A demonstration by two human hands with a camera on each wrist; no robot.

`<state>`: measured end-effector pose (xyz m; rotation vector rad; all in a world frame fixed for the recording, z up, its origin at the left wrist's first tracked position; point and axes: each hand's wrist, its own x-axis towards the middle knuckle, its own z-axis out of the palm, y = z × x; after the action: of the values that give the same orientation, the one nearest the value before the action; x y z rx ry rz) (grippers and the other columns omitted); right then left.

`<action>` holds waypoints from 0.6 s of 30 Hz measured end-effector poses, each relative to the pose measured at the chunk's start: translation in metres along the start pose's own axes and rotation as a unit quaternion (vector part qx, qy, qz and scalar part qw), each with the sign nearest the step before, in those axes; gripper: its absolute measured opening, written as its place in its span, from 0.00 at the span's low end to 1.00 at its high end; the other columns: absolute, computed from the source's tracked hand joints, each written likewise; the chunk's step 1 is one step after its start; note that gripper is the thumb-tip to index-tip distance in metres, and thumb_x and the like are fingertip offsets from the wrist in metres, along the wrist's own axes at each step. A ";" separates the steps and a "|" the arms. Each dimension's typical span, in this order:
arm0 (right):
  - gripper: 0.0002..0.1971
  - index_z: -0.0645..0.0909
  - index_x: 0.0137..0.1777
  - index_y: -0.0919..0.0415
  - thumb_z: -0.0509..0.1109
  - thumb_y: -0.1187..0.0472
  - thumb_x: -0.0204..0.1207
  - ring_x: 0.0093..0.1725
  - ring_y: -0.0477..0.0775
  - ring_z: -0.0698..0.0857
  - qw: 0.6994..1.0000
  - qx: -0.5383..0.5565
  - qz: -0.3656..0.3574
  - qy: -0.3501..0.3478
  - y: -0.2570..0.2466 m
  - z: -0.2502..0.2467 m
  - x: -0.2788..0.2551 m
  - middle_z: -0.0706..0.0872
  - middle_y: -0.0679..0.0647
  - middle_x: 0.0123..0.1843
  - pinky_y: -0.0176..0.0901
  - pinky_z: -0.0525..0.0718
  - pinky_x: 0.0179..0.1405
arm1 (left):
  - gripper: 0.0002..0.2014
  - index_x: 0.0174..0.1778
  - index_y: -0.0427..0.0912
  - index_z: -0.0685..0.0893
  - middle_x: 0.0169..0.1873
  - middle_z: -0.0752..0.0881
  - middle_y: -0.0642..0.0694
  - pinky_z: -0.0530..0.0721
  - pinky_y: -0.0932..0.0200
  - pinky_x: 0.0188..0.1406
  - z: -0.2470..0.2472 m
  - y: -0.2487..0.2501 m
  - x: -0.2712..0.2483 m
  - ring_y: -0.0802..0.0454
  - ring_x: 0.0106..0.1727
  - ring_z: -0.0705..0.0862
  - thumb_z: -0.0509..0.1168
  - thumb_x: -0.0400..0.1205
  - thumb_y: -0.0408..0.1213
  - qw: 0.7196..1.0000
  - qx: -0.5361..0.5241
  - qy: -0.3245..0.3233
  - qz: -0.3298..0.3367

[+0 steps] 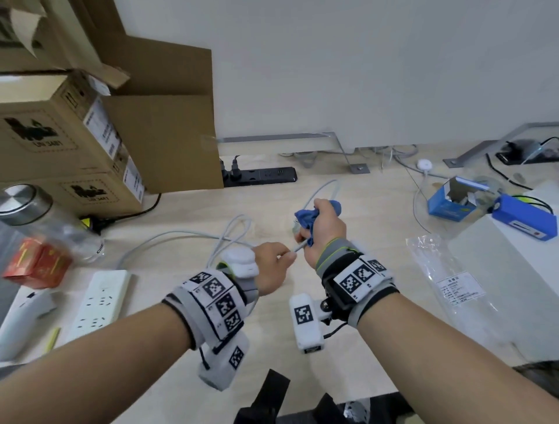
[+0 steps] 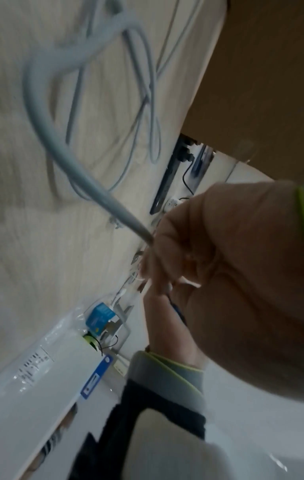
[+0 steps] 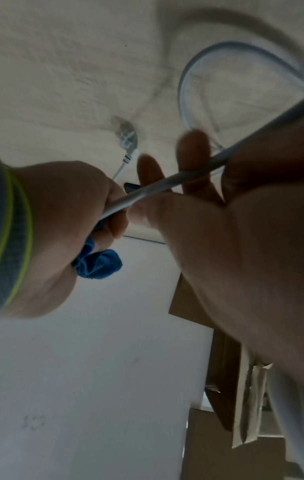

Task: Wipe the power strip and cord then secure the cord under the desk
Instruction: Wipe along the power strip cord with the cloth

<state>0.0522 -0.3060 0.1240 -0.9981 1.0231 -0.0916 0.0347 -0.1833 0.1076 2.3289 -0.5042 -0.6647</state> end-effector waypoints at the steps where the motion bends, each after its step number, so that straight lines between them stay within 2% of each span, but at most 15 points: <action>1: 0.10 0.73 0.38 0.57 0.66 0.53 0.76 0.26 0.52 0.67 1.000 -0.007 0.001 -0.001 -0.001 0.000 0.000 0.75 0.54 0.32 0.41 0.65 0.25 | 0.08 0.46 0.43 0.79 0.33 0.79 0.50 0.72 0.59 0.30 0.000 0.000 0.001 0.47 0.34 0.77 0.55 0.85 0.38 0.998 0.069 -0.005 0.009; 3: 0.09 0.72 0.38 0.56 0.64 0.55 0.77 0.25 0.52 0.66 1.000 -0.022 0.009 0.004 -0.005 -0.004 0.001 0.76 0.53 0.29 0.42 0.63 0.26 | 0.05 0.43 0.47 0.73 0.29 0.73 0.54 0.70 0.58 0.33 -0.003 -0.004 0.000 0.45 0.37 0.76 0.55 0.84 0.35 0.979 0.197 -0.034 0.027; 4: 0.09 0.70 0.37 0.56 0.62 0.57 0.79 0.25 0.52 0.64 1.000 -0.025 0.007 0.007 -0.007 -0.007 0.001 0.76 0.51 0.23 0.42 0.61 0.26 | 0.06 0.43 0.48 0.70 0.29 0.72 0.53 0.69 0.58 0.34 -0.004 -0.005 -0.002 0.44 0.37 0.75 0.56 0.82 0.33 0.969 0.240 -0.057 0.036; 6: 0.12 0.66 0.34 0.54 0.58 0.61 0.80 0.23 0.52 0.60 1.000 -0.015 0.006 0.013 -0.009 -0.012 0.003 0.72 0.47 0.13 0.41 0.58 0.25 | 0.07 0.44 0.49 0.69 0.36 0.77 0.49 0.71 0.57 0.37 -0.007 -0.003 -0.009 0.43 0.39 0.76 0.56 0.80 0.30 0.942 0.314 -0.116 0.037; 7: 0.13 0.66 0.34 0.54 0.57 0.62 0.81 0.24 0.52 0.59 1.000 -0.009 0.013 0.018 -0.009 -0.015 0.003 0.71 0.47 0.12 0.41 0.58 0.25 | 0.07 0.47 0.49 0.71 0.42 0.79 0.45 0.72 0.56 0.39 -0.009 -0.002 -0.012 0.43 0.41 0.76 0.56 0.80 0.30 0.927 0.340 -0.152 0.041; 9: 0.13 0.68 0.33 0.56 0.57 0.63 0.81 0.24 0.52 0.59 0.999 -0.005 0.016 0.030 -0.012 -0.022 0.003 0.73 0.52 0.19 0.41 0.62 0.27 | 0.09 0.55 0.46 0.73 0.51 0.80 0.41 0.72 0.55 0.43 -0.011 -0.007 -0.018 0.42 0.44 0.77 0.56 0.81 0.30 0.882 0.404 -0.243 0.027; 11: 0.11 0.69 0.34 0.59 0.58 0.63 0.79 0.25 0.52 0.60 0.998 -0.003 0.013 0.058 -0.018 -0.029 0.007 0.73 0.54 0.27 0.43 0.64 0.28 | 0.07 0.51 0.44 0.72 0.45 0.76 0.41 0.69 0.55 0.42 -0.011 -0.022 -0.020 0.45 0.37 0.74 0.56 0.82 0.28 0.820 0.471 -0.326 0.014; 13: 0.09 0.66 0.36 0.59 0.58 0.63 0.78 0.25 0.51 0.60 0.997 -0.002 0.014 0.077 -0.023 -0.035 0.012 0.69 0.53 0.29 0.43 0.63 0.28 | 0.08 0.48 0.46 0.70 0.45 0.74 0.45 0.70 0.54 0.42 -0.012 -0.040 -0.019 0.52 0.31 0.71 0.55 0.83 0.27 0.790 0.505 -0.347 -0.019; 14: 0.09 0.65 0.36 0.58 0.58 0.63 0.78 0.25 0.51 0.60 0.997 0.002 0.016 0.075 -0.023 -0.036 0.013 0.68 0.52 0.29 0.43 0.62 0.27 | 0.04 0.47 0.33 0.64 0.48 0.75 0.45 0.72 0.52 0.44 -0.016 -0.046 -0.015 0.52 0.35 0.75 0.54 0.84 0.29 0.791 0.498 -0.352 -0.037; 15: 0.10 0.64 0.36 0.58 0.58 0.62 0.79 0.25 0.51 0.61 0.997 0.006 0.018 0.069 -0.022 -0.035 0.014 0.68 0.52 0.28 0.42 0.62 0.26 | 0.17 0.68 0.27 0.72 0.51 0.76 0.45 0.75 0.58 0.56 -0.020 -0.051 -0.008 0.51 0.42 0.77 0.54 0.85 0.31 0.810 0.486 -0.323 -0.061; 16: 0.10 0.65 0.37 0.58 0.59 0.61 0.80 0.24 0.51 0.61 0.998 0.010 0.020 0.060 -0.020 -0.032 0.014 0.69 0.52 0.28 0.42 0.64 0.27 | 0.06 0.46 0.35 0.67 0.50 0.76 0.46 0.67 0.66 0.58 -0.026 -0.050 -0.004 0.50 0.45 0.77 0.56 0.85 0.34 0.837 0.451 -0.297 -0.087; 17: 0.10 0.67 0.37 0.58 0.60 0.59 0.80 0.24 0.51 0.63 0.999 0.011 0.023 0.049 -0.018 -0.029 0.013 0.70 0.53 0.29 0.43 0.68 0.28 | 0.03 0.49 0.49 0.74 0.48 0.77 0.48 0.77 0.61 0.57 -0.032 -0.048 -0.001 0.50 0.45 0.76 0.59 0.84 0.36 0.870 0.415 -0.250 -0.084; 18: 0.10 0.68 0.38 0.58 0.61 0.58 0.79 0.23 0.52 0.64 0.999 0.012 0.025 0.037 -0.016 -0.025 0.012 0.72 0.53 0.30 0.44 0.71 0.30 | 0.03 0.51 0.49 0.79 0.48 0.79 0.49 0.80 0.60 0.57 -0.036 -0.044 0.001 0.49 0.46 0.78 0.62 0.83 0.39 0.881 0.402 -0.236 -0.084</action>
<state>0.0461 -0.3370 0.1241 -0.9511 1.1111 -0.0992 0.0635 -0.1352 0.1008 3.0022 -0.9461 -1.3206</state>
